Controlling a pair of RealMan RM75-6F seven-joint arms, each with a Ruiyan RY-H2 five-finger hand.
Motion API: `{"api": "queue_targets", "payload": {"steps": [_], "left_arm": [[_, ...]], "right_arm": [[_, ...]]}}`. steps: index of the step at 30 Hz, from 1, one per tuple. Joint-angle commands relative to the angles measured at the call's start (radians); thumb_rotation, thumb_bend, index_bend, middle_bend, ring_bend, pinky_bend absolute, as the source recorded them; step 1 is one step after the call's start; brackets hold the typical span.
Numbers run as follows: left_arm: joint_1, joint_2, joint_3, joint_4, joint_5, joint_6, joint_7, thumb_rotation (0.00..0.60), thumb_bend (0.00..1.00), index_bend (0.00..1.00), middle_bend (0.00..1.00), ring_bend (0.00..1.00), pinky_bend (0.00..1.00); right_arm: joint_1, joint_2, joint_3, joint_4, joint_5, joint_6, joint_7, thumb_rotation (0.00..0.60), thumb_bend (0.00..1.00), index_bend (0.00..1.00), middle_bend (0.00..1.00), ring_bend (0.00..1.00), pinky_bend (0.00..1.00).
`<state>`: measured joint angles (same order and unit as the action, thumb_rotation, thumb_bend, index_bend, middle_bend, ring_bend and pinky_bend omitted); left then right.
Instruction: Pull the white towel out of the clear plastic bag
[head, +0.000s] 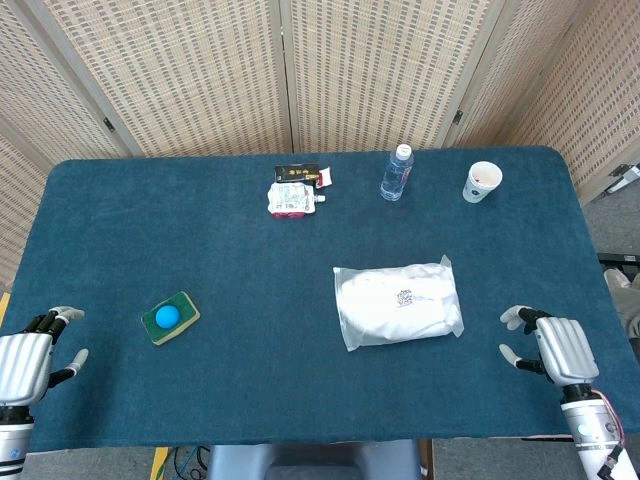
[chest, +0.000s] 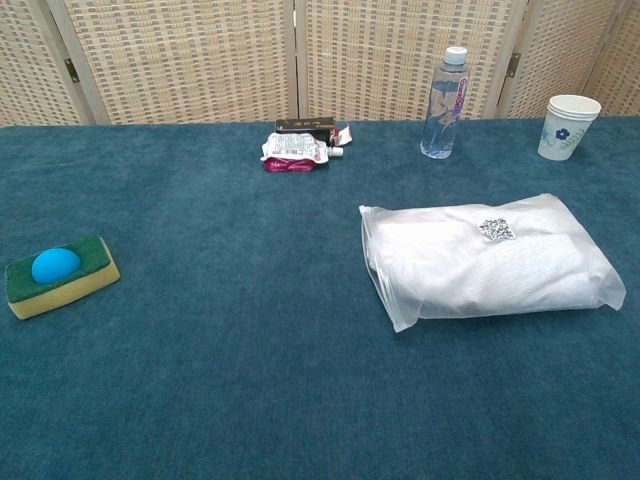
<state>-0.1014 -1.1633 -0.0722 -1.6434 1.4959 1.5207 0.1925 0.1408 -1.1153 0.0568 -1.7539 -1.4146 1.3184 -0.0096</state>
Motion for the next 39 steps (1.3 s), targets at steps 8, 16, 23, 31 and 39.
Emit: {"api": "queue_targets", "payload": {"steps": [8,16,23,31,39], "left_arm": [[-0.019,-0.029,-0.001,0.016,0.011,-0.018,-0.018,0.600,0.26,0.35,0.32,0.38,0.69],[-0.014,-0.048,0.019,0.030,0.031,-0.014,-0.034,0.600,0.26,0.37,0.34,0.40,0.70],[-0.008,-0.054,0.027,0.038,0.046,0.000,-0.050,0.600,0.26,0.40,0.35,0.41,0.70],[-0.006,-0.062,0.029,0.045,0.055,0.008,-0.063,0.600,0.26,0.41,0.35,0.41,0.71],[0.006,-0.078,0.031,0.047,0.039,0.015,-0.066,0.600,0.26,0.42,0.35,0.41,0.71]], "right_arm": [[0.014,0.013,-0.002,-0.034,0.007,-0.017,-0.048,0.600,0.04,0.20,0.42,0.46,0.58],[0.105,0.012,0.010,-0.097,0.121,-0.177,-0.185,0.600,0.00,0.00,0.01,0.02,0.24],[0.206,-0.110,0.057,-0.055,0.262,-0.262,-0.313,0.600,0.00,0.00,0.00,0.00,0.12],[0.303,-0.266,0.109,0.053,0.413,-0.287,-0.421,0.600,0.00,0.00,0.00,0.00,0.09],[0.377,-0.332,0.126,0.136,0.553,-0.368,-0.436,0.600,0.00,0.00,0.00,0.00,0.09]]}}
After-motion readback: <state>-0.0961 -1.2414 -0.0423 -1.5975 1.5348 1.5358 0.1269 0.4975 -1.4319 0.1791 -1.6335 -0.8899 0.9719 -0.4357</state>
